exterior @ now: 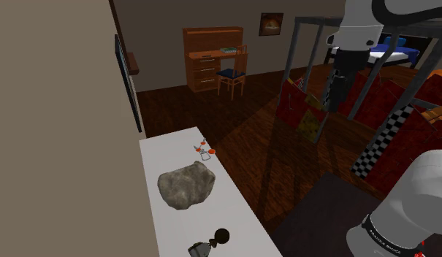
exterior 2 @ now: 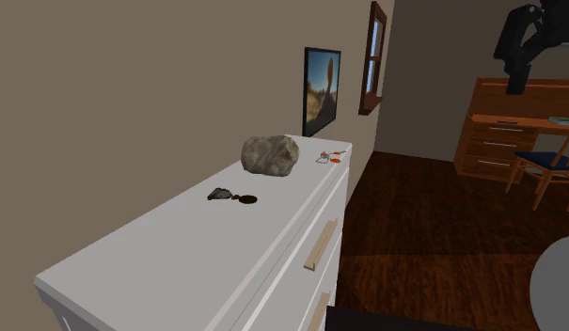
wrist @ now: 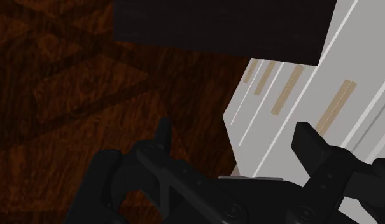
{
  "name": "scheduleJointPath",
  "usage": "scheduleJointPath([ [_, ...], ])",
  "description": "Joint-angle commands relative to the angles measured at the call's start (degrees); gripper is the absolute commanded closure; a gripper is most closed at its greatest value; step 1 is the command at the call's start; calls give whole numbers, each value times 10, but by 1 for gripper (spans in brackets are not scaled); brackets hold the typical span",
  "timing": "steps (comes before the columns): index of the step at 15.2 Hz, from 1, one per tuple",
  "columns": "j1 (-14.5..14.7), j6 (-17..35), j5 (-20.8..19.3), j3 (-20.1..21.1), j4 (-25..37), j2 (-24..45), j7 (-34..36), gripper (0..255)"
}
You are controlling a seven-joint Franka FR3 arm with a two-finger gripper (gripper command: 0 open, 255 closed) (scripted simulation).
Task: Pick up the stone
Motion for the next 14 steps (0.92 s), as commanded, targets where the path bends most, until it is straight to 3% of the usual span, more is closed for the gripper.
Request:
scheduleJointPath([
  [1, 0, 0, 0, 0, 0, 0, 0, 0],
  [14, 75, 210, 189, 31, -92, 88, 31, 0],
])
